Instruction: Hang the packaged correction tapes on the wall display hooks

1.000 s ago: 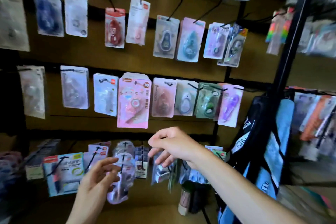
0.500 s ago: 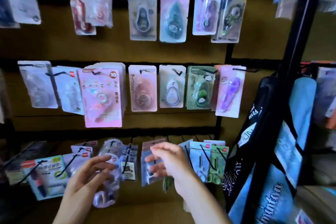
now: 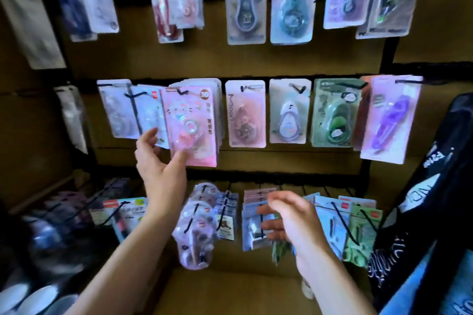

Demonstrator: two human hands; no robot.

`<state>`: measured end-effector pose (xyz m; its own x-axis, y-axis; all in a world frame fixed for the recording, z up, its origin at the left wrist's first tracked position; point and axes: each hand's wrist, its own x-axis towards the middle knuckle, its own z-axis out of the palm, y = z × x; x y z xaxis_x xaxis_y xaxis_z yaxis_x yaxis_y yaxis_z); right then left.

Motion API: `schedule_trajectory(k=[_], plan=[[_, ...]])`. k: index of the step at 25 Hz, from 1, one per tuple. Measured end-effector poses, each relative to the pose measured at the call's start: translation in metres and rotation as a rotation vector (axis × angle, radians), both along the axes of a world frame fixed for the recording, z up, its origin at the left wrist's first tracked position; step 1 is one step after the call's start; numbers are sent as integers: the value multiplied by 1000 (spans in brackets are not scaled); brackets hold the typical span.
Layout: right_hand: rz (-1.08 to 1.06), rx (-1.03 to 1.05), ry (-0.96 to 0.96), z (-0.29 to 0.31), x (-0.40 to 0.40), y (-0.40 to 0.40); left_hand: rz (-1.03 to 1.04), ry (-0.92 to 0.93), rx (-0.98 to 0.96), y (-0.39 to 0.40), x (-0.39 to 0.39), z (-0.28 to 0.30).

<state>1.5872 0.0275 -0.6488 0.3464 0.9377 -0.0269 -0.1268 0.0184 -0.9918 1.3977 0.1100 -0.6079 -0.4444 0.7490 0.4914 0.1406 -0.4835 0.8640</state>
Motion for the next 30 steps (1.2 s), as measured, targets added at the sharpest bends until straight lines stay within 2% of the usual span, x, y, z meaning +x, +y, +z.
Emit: schedule_trajectory(k=[3,9,14,18,21,24,30], plan=[[40,13,-54,2,-19,1,-225,-112,-172,-1,-9,11],[39,45,-68,9,-40,2,-337,-57,-211,3,-21,7],[-25,36,-51,12,-42,6,-270,-18,-35,-15,-12,-3],[-113,44,43,13,-26,13,-166,-21,76,-31,3,-9],[-180,63,90,13,-5,13,-168,103,188,-39,21,-20],[-218,72,150,17,16,10,-231,104,181,-39,39,-26],[-448,122,270,17,79,-12,-437,129,101,-37,93,-26]])
